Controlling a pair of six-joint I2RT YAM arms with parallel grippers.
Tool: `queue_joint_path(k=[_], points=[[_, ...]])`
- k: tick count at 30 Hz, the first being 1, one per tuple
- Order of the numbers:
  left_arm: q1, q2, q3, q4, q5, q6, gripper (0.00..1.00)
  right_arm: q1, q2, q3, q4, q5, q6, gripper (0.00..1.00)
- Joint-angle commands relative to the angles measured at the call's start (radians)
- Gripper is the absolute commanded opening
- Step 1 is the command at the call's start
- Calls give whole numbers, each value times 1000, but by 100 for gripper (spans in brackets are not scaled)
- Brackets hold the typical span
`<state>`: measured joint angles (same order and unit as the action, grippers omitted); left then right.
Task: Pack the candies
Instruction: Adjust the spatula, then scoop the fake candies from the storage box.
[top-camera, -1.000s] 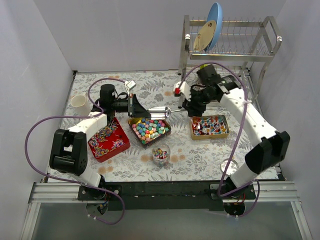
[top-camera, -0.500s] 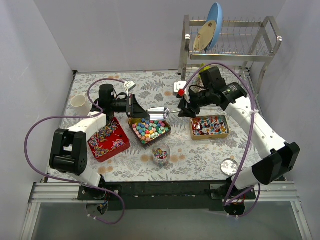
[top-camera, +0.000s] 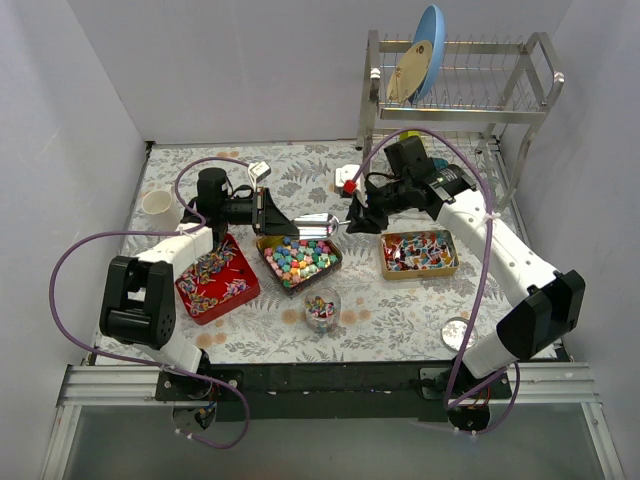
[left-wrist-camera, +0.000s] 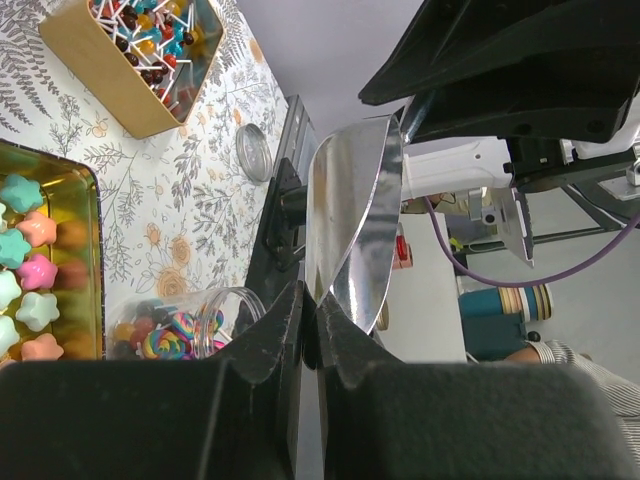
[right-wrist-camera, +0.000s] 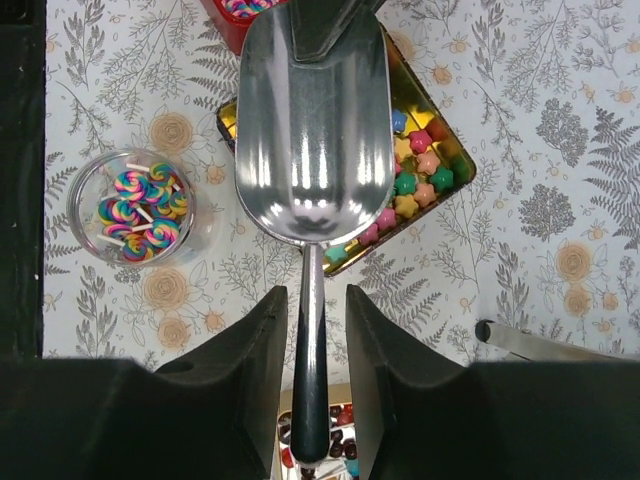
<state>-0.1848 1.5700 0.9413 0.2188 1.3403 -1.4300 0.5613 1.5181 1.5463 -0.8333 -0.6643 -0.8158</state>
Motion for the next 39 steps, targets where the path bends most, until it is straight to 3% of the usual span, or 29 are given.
queue_joint_path(k=[1, 6, 12, 13, 15, 17, 19, 22, 29, 30, 33, 34, 39], points=[[7, -2, -1, 51, 25, -23, 0, 25, 10, 14, 34, 0, 10, 36], [7, -4, -9, 63, 26, -35, 0, 35, 19, 26, 48, 20, 23, 30], [7, -5, -13, 57, 23, -30, 0, 37, 30, 44, 36, 60, 17, 12], [7, -5, -12, 35, 10, -17, 0, 38, 34, 60, 13, 66, 9, 5], [21, -11, 11, -37, -30, 29, 15, 38, 50, 95, -25, 84, -26, 1], [50, -28, 37, -207, -120, 150, 42, 37, 85, 167, -116, 113, -71, 1], [67, -42, 82, -411, -200, 244, 48, 38, 131, 217, -179, 146, -152, 1], [77, -70, 97, -586, -381, 374, 51, 52, 198, 308, -288, 247, -290, 1], [77, -195, -18, -694, -647, 373, 40, 141, 330, 399, -400, 564, -483, 1], [79, -212, -33, -699, -682, 367, 35, 159, 347, 431, -408, 586, -487, 1], [85, -254, -59, -728, -736, 362, 4, 193, 422, 491, -438, 660, -485, 1], [88, -264, -62, -742, -771, 370, 0, 199, 459, 532, -450, 692, -482, 1], [110, -271, -21, -829, -881, 408, 0, 245, 534, 592, -455, 819, -470, 1]])
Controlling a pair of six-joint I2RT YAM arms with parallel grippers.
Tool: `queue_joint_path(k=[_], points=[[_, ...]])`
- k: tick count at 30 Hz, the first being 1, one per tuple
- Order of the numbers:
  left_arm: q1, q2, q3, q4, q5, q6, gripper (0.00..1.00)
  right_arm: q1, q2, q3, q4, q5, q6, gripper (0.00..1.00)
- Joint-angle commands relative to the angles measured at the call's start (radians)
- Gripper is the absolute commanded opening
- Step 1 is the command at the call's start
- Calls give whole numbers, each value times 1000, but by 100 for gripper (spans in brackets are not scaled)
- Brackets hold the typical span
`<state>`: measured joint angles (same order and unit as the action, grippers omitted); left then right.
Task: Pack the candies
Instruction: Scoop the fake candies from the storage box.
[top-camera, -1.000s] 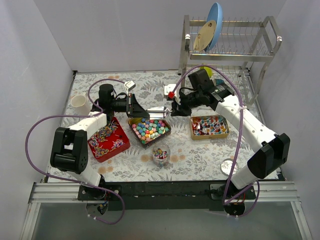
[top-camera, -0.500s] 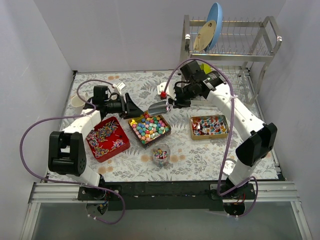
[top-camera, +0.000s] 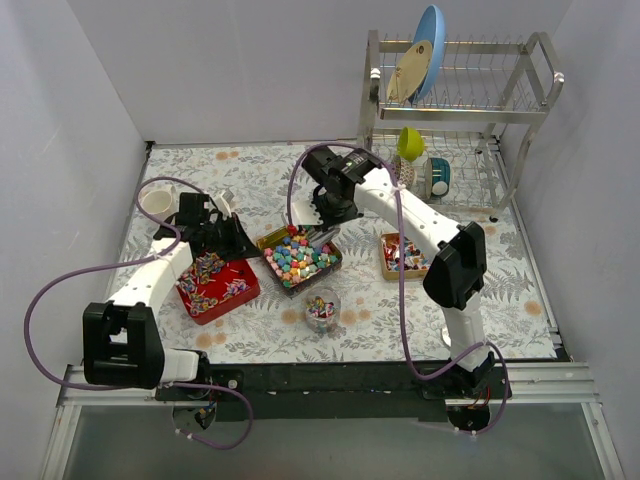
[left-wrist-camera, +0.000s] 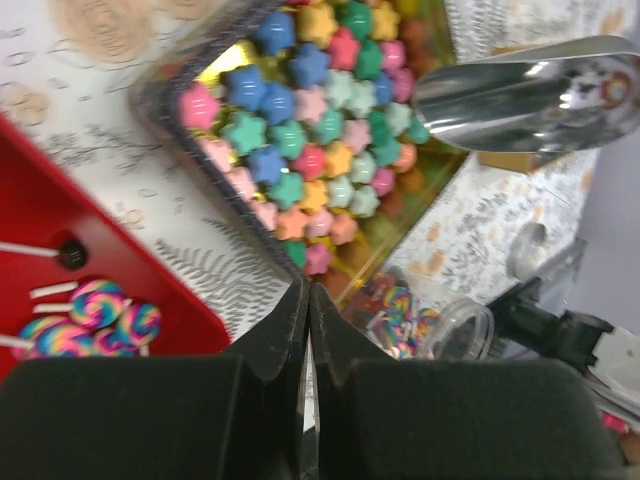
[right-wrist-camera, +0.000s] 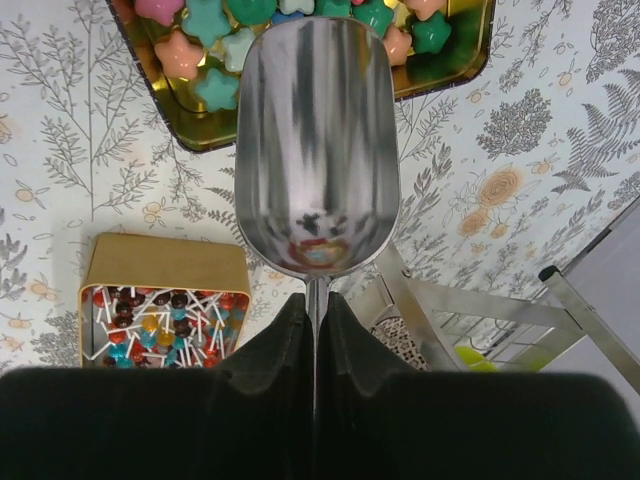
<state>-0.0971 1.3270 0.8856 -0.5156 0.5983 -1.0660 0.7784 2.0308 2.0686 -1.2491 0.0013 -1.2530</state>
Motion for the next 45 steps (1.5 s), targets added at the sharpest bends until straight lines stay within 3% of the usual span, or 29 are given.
queue_joint_path(k=[1, 9, 18, 25, 35, 45], points=[[28, -23, 39, -124, -152, 50, 0, 33, 31, 68, -35, 167, -36, 1], [96, 35, 30, -204, -180, 78, 0, 101, 52, 22, 8, 313, -43, 1], [165, 118, -3, -221, -175, 11, 0, 173, 135, -33, 60, 474, -26, 1], [166, 179, -34, -193, -100, 0, 0, 177, 216, 64, -56, 367, 107, 1], [148, 227, -126, -104, 37, -43, 0, 130, 169, -59, -55, 224, 351, 1], [111, 310, -105, -35, 34, -49, 0, 71, 128, -93, -56, 270, 423, 1]])
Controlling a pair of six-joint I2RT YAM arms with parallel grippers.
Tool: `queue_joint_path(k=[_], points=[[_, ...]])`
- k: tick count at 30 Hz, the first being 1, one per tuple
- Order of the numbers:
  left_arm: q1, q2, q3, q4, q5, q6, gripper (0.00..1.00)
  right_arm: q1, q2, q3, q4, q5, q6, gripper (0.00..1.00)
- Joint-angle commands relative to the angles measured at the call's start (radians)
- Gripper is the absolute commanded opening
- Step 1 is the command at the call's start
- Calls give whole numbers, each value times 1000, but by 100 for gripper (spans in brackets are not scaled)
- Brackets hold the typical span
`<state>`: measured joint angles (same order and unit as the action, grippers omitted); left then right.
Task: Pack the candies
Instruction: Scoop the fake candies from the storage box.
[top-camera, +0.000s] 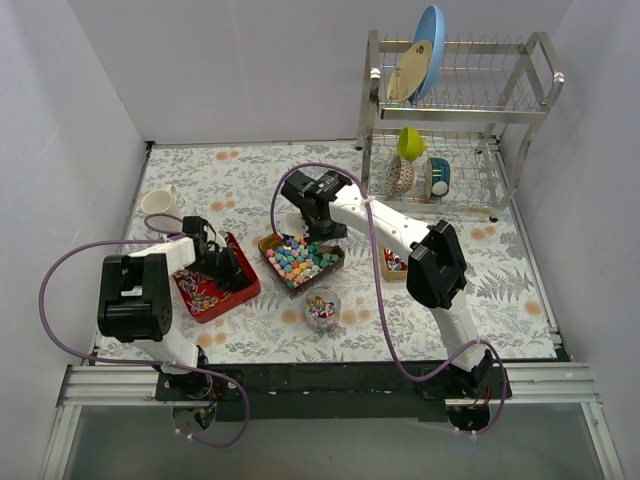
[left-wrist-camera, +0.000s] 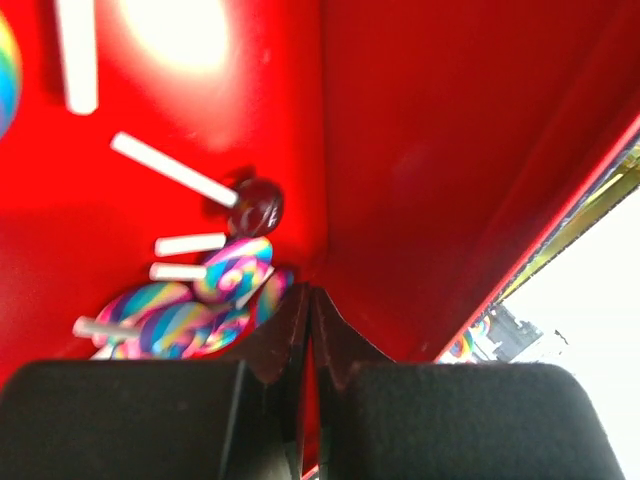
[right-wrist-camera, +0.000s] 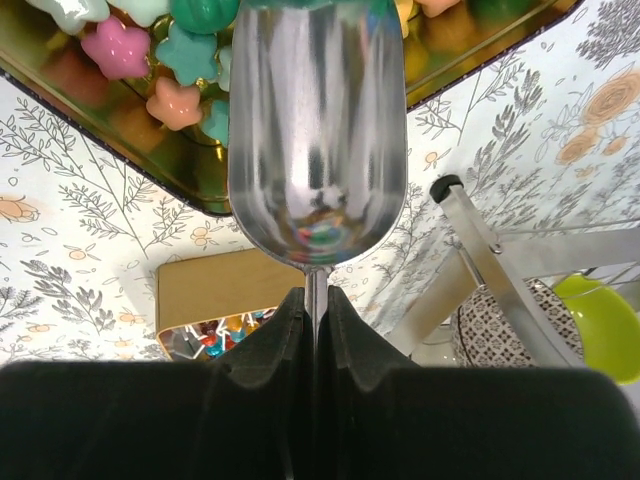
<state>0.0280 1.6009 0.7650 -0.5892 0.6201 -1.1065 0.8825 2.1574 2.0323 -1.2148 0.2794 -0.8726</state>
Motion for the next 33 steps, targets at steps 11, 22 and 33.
queue_joint_path(k=[11, 22, 33], points=[[-97, 102, 19, 100, 21, 28, 0, -89, 1, -92, -92, -77, 121, 1], [-137, 157, 45, 124, 50, 31, 0, -36, 105, 19, -91, -85, 58, 1], [-163, 185, 56, 141, 72, 30, 0, 36, 263, 236, -91, -86, 106, 1]])
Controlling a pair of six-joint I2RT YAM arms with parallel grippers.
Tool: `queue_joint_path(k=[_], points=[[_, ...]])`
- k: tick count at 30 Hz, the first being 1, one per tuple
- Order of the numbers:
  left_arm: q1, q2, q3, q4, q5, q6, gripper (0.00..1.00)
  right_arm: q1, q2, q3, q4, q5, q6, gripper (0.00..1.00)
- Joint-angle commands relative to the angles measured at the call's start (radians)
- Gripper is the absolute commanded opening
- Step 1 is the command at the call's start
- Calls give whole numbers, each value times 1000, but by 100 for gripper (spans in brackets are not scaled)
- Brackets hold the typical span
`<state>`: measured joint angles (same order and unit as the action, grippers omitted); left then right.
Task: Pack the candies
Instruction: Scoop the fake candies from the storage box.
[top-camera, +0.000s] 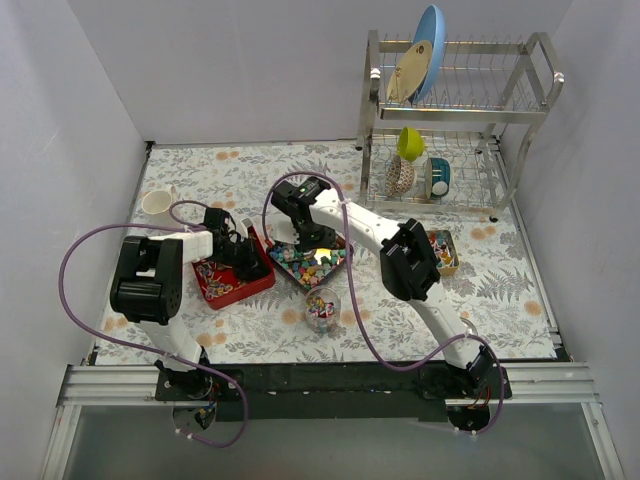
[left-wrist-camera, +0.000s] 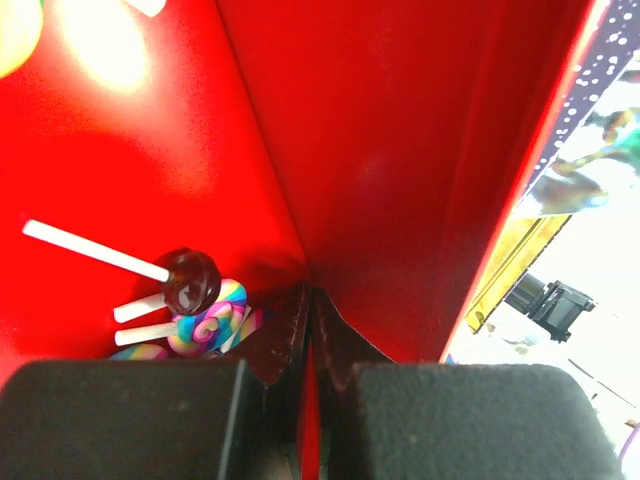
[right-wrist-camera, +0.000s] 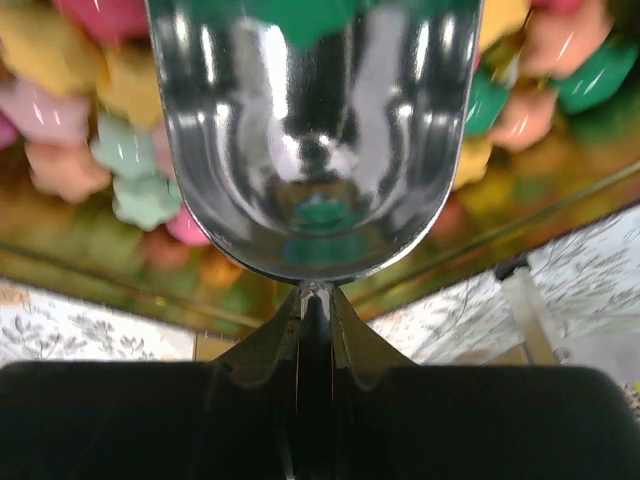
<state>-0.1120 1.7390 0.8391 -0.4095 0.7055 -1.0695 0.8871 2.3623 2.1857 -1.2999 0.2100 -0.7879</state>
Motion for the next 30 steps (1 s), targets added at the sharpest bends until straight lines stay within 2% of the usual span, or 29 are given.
queue_joint_path(k=[1, 9, 11, 14, 17, 18, 20, 23, 30], points=[[-23, 45, -20, -38, -15, -7, 0, 41, 70, 95, -6, -30, 29, 1], [-25, 27, -20, -46, -20, -9, 0, 52, 94, 95, 28, -179, 68, 1], [-25, 19, -14, -54, -18, -3, 0, 26, 101, 120, 30, -280, 69, 1], [-23, 11, 17, -80, -12, 22, 0, -16, 65, 97, 126, -337, 66, 1], [-20, -2, 46, -110, -6, 49, 0, -43, -90, -155, 391, -368, 35, 1], [-20, -7, 51, -117, 0, 57, 0, -48, -130, -288, 448, -377, 27, 1], [-17, -24, 60, -138, 6, 82, 0, -50, -219, -378, 566, -391, 15, 1], [-17, -41, 67, -169, 14, 112, 3, -51, -276, -475, 649, -400, 24, 1], [0, -56, 147, -293, 41, 206, 12, -71, -340, -549, 735, -431, 72, 1]])
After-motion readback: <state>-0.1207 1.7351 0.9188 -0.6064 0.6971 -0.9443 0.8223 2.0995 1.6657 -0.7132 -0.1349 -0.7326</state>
